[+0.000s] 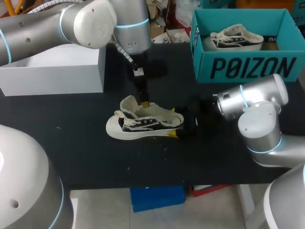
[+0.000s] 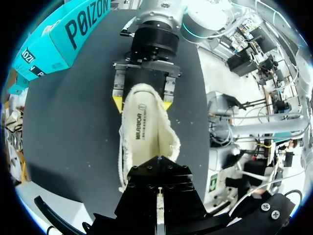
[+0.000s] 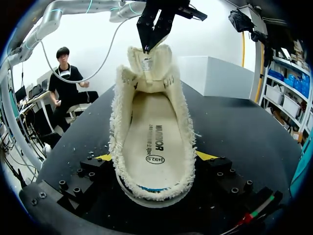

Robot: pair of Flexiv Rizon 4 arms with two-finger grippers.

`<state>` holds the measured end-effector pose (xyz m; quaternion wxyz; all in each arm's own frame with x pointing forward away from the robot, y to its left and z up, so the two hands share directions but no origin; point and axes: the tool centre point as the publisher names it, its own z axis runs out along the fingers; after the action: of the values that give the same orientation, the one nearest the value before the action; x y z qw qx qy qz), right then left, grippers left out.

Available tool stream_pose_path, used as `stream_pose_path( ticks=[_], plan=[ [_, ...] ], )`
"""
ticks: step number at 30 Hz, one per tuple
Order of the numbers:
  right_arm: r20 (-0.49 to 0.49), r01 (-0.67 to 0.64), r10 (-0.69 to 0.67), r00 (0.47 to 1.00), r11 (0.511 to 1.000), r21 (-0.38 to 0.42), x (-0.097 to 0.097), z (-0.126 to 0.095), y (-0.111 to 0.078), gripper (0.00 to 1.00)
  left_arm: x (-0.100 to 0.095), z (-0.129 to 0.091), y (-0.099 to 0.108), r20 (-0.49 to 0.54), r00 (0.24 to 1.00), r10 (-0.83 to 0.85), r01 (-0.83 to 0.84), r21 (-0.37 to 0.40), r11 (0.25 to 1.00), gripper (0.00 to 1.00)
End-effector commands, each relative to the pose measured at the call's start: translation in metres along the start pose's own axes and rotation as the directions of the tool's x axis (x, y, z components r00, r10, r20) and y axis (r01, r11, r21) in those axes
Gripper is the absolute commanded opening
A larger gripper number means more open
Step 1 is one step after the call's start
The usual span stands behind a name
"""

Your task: Take the shoe out of the shoebox, open the shoe tongue, remove and reinsert the insole, then place the shoe into the shoebox

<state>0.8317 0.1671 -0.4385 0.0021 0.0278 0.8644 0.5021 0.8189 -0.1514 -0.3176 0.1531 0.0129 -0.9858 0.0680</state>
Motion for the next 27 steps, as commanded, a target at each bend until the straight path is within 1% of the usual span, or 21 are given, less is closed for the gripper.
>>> stream_pose_path(
  ticks=[1,6,16,27],
  plan=[
    [0.002,-0.001,0.001,1.0,1.0,-0.001,0.0,0.001,-0.002,0.0,-0.014,0.008,-0.004,-0.012,1.0,0.004,-0.004,-0.004,1.0,0.0],
    [0.002,-0.001,0.001,1.0,1.0,-0.001,0.0,0.001,-0.002,0.0,-0.022,0.018,-0.008,-0.032,0.999,0.011,-0.011,-0.006,1.0,0.0],
    [0.002,-0.001,0.001,1.0,1.0,-0.001,0.0,0.001,-0.002,0.0,-0.027,0.04,-0.014,-0.06,0.998,0.014,-0.015,-0.012,1.0,0.0],
    [0.002,-0.001,0.001,1.0,1.0,-0.001,0.0,0.001,-0.002,0.0,-0.021,0.061,-0.018,-0.088,0.996,0.003,-0.005,-0.018,1.0,0.0]
  ],
)
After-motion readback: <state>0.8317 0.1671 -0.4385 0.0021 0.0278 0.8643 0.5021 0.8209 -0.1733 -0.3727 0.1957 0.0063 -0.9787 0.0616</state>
